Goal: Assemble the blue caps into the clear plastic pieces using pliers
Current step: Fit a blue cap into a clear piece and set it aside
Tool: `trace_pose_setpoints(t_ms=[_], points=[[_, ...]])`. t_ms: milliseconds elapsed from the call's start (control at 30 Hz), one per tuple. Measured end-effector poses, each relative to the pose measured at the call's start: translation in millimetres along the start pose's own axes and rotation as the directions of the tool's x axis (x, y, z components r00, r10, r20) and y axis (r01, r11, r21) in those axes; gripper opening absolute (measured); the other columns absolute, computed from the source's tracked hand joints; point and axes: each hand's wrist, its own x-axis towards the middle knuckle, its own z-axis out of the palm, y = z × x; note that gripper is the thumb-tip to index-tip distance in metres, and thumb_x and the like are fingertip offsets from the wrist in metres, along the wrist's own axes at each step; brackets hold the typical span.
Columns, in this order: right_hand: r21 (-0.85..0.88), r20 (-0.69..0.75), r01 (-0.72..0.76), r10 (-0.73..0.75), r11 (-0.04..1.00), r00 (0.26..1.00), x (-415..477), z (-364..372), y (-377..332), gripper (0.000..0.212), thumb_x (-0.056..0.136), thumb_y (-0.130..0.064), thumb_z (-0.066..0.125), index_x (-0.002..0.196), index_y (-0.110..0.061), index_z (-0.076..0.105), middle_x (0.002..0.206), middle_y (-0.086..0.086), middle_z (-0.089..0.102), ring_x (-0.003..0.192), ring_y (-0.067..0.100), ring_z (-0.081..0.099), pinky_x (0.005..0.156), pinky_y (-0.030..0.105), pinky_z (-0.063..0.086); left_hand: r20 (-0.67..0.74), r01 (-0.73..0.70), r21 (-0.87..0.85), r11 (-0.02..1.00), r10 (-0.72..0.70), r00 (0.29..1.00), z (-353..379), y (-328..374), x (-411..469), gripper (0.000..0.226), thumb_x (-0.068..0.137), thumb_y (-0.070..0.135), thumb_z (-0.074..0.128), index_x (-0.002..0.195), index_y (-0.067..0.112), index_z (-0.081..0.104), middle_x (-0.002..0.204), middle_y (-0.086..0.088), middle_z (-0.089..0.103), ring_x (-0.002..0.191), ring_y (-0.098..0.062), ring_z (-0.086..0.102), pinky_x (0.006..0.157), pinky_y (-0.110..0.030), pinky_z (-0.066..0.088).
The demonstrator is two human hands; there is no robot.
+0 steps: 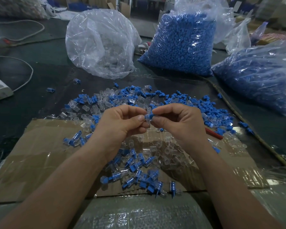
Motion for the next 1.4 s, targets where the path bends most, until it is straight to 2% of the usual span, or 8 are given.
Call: trace_pose_setpoints(t_ms=[200,333,467,700,767,1033,1233,1400], points=[[0.054,0.053,-0.002,-0.001,0.999,0.999,0,0,-1,0.017,0.062,-0.015,0.073,0.072,-0.026,0.069,0.069,-0.008,0.070,0.066,0.007,0.067,0.062,0.015,0.051,0.020,0.006,0.012,1.000,-0.006,1.000,0,-1,1,0.018,0.071,0.007,0.059,0.086,0.005,0.066,0.065,-0.006,0.069,0.059,-0.012,0.066,0.055,-0.016,0.052],[-0.003,0.065,0.009,-0.009,1.000,0.998,0,1,1,0.020,0.060,-0.026,0.074,0.078,-0.034,0.071,0.078,-0.008,0.069,0.073,0.009,0.066,0.067,0.020,0.053,0.023,0.012,-0.019,1.000,-0.012,1.000,0,1,1,0.020,0.067,0.009,0.059,0.085,0.004,0.067,0.061,-0.005,0.068,0.056,-0.011,0.065,0.052,-0.016,0.051],[0.068,0.108,-0.014,0.007,0.998,0.994,0,2,2,0.024,0.062,-0.020,0.073,0.086,-0.025,0.071,0.089,-0.002,0.072,0.083,0.016,0.069,0.073,0.024,0.055,0.016,0.028,-0.032,0.999,-0.028,0.999,1,2,1,0.020,0.064,0.011,0.061,0.082,0.003,0.062,0.059,-0.005,0.067,0.052,-0.011,0.063,0.048,-0.016,0.050],[0.072,0.122,-0.030,0.021,0.997,0.992,-1,4,2,0.022,0.066,-0.016,0.068,0.087,-0.022,0.069,0.076,-0.015,0.071,0.076,0.004,0.068,0.067,0.013,0.050,-0.004,0.022,0.116,0.993,-0.022,1.000,1,2,0,0.001,0.081,0.006,0.059,0.082,0.006,0.060,0.058,-0.006,0.067,0.050,-0.013,0.063,0.045,-0.019,0.051],[0.045,0.110,-0.036,0.031,0.998,0.993,-1,3,2,0.023,0.069,-0.013,0.067,0.089,-0.023,0.068,0.072,-0.019,0.069,0.072,-0.001,0.066,0.064,0.010,0.048,-0.032,-0.024,0.121,0.992,0.029,0.999,0,2,0,0.011,0.085,0.000,0.055,0.080,0.006,0.062,0.060,-0.004,0.068,0.051,-0.013,0.063,0.047,-0.020,0.052],[0.022,0.154,-0.064,0.060,0.998,0.986,0,1,6,0.021,0.074,-0.005,0.068,0.087,-0.020,0.064,0.077,-0.009,0.069,0.077,0.006,0.067,0.069,0.016,0.052,-0.008,-0.061,0.169,0.984,0.063,0.998,0,3,0,0.018,0.058,0.012,0.068,0.074,0.005,0.064,0.059,-0.006,0.068,0.052,-0.014,0.065,0.049,-0.021,0.052],[0.006,0.191,-0.005,0.003,1.000,0.982,-1,3,8,0.022,0.069,-0.011,0.070,0.085,-0.024,0.064,0.076,-0.012,0.070,0.075,0.007,0.068,0.068,0.016,0.051,-0.027,-0.012,0.151,0.988,0.016,1.000,-1,5,0,0.012,0.076,-0.004,0.064,0.068,0.005,0.065,0.053,-0.007,0.065,0.046,-0.013,0.062,0.045,-0.019,0.050],[-0.081,0.130,0.139,-0.128,0.987,0.983,-1,4,12,0.021,0.070,-0.013,0.070,0.089,-0.023,0.069,0.077,-0.023,0.068,0.075,0.000,0.066,0.069,0.012,0.050,-0.009,0.031,0.135,0.990,-0.030,0.999,0,6,0,0.011,0.073,-0.004,0.065,0.068,0.005,0.065,0.055,-0.007,0.066,0.047,-0.015,0.063,0.045,-0.019,0.050]])
